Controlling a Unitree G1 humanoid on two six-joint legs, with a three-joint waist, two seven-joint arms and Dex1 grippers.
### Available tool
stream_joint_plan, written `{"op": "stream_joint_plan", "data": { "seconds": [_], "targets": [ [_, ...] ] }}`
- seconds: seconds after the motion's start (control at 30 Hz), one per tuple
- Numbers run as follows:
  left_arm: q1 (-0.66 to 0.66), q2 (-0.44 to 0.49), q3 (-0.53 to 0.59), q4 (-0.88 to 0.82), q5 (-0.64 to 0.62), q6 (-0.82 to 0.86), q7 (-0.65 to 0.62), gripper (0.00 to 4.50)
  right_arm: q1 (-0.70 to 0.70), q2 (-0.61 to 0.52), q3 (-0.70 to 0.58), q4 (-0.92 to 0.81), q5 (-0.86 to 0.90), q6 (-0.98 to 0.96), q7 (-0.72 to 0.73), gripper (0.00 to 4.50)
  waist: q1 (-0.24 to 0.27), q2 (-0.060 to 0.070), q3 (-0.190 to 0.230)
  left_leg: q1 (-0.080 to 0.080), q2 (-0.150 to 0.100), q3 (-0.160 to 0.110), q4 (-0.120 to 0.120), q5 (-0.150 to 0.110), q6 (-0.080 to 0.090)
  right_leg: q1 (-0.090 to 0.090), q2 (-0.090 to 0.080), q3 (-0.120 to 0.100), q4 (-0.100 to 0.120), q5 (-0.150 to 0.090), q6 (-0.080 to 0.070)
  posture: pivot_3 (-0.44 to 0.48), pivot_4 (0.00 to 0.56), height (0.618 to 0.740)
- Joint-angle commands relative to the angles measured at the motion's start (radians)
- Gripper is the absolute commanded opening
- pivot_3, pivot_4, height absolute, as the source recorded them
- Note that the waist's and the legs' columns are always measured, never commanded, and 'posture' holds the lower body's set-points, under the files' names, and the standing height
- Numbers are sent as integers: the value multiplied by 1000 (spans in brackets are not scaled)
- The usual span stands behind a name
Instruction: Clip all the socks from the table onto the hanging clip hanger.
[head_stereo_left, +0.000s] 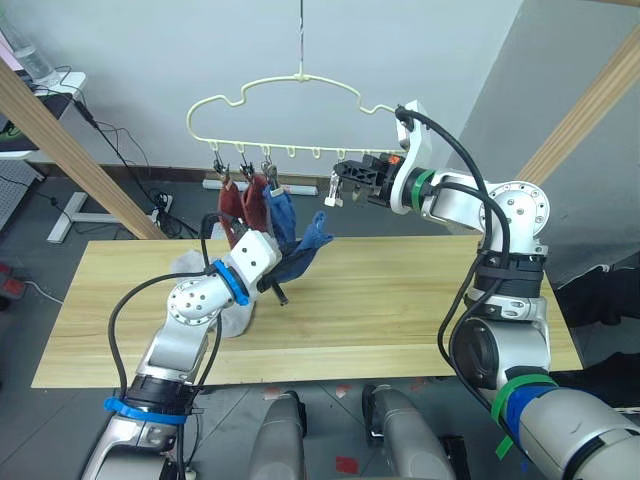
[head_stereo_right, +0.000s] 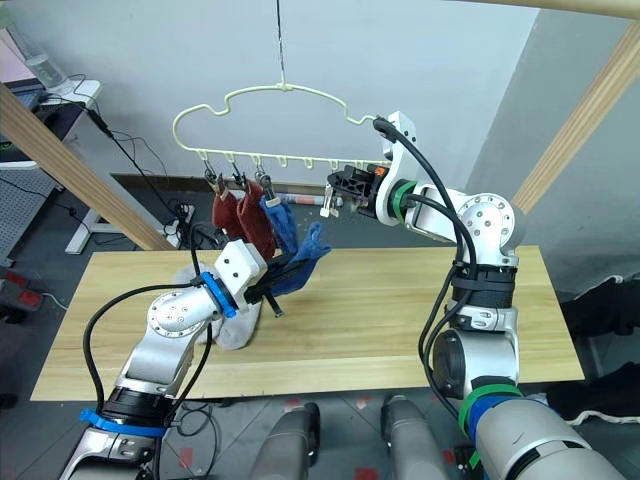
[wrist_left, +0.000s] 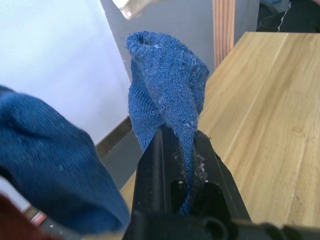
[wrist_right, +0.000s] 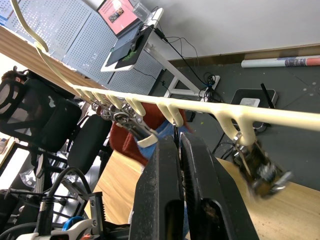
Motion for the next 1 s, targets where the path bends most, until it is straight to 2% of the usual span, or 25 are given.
{"op": "stream_joint_plan", "data": {
  "seconds": [0.03,1.0],
  "targets": [
    [-18,1,-9,-11,9,-30,6,16,-1,7,2,-31,17,20,-10,0,0,0,0,0,0,0,0,0,0,0,0,0,0,0,0,15,289,740],
    [-110,-39,-29,44,35,-74,65,16,14,25,12,-41,-10,16,-29,0,0,0,0,0,0,0,0,0,0,0,0,0,1,1,-1,14,277,740]
  ]
}}
